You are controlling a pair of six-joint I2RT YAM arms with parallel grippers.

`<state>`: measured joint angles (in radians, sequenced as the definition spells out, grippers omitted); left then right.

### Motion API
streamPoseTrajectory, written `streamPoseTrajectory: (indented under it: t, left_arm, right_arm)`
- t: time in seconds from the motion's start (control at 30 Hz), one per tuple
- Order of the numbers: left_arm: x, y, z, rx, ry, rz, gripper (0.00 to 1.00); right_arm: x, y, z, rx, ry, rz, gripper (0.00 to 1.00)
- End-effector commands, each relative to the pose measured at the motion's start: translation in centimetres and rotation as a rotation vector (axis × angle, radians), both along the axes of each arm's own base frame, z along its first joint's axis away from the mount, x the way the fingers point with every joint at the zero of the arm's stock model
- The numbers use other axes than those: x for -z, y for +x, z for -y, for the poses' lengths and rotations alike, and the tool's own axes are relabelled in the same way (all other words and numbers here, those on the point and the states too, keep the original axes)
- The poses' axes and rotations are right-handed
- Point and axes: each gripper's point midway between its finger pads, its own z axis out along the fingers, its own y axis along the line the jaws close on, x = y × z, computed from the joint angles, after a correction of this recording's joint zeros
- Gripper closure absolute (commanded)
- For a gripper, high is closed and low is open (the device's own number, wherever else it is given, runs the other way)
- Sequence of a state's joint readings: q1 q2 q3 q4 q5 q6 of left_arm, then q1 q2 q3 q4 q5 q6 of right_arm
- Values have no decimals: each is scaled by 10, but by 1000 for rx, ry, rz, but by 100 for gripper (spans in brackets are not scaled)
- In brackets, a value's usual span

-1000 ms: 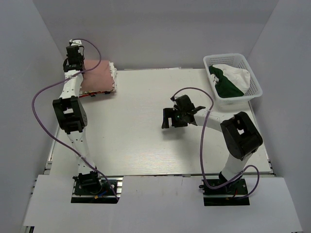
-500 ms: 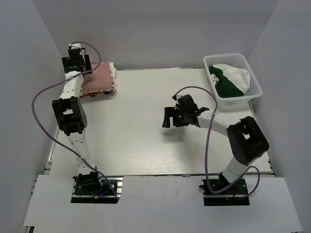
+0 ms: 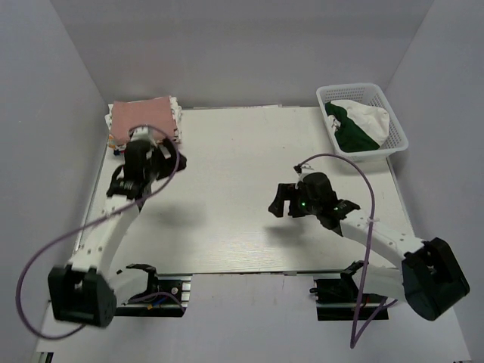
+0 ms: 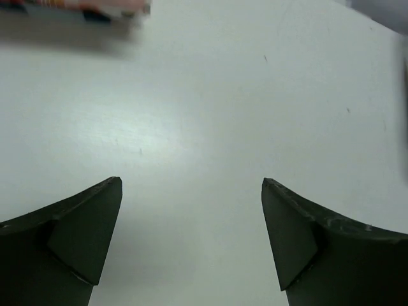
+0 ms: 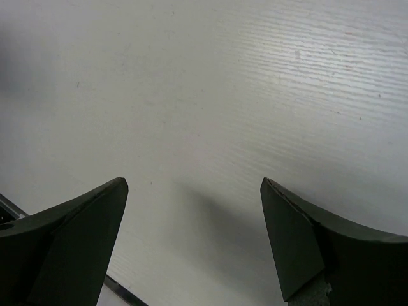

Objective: Fold and stack the t-shirts

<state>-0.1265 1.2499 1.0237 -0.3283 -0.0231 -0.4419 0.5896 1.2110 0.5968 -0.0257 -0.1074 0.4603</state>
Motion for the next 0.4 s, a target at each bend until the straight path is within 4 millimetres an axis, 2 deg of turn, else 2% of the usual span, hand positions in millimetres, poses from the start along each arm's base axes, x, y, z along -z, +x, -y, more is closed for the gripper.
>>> streamPoseTrajectory:
  t: [0.0,0.03,0.07,0.1,0.17,0.23,0.27,0.37]
  left_arm:
    - [36,-62,2,-56,-120,-24,0]
    - [40,-75,4,-62,-150,-15,0]
    - [23,-88,9,-32,-203,70,0]
    - [44,-101,13,-24,-237,42,0]
    - [43,-113,10,-36,-250,65,0]
    - [44,-117,5,-60,-236,52,0]
    - [43,-119,2,-74,-228,49,0]
    - [37,-120,9,-34,-250,63,0]
  right_arm:
    - [-16,0,10,59,39,82,10]
    - [-11,-3,13,75,43,75,10]
    - [-5,-6,16,86,43,69,10]
    - [-15,-3,16,103,76,100,10]
    - [-13,-5,18,124,88,103,10]
    - [-23,-3,18,142,120,129,10]
    - [-22,-4,19,135,115,138,10]
    - [-29,-5,15,121,136,141,10]
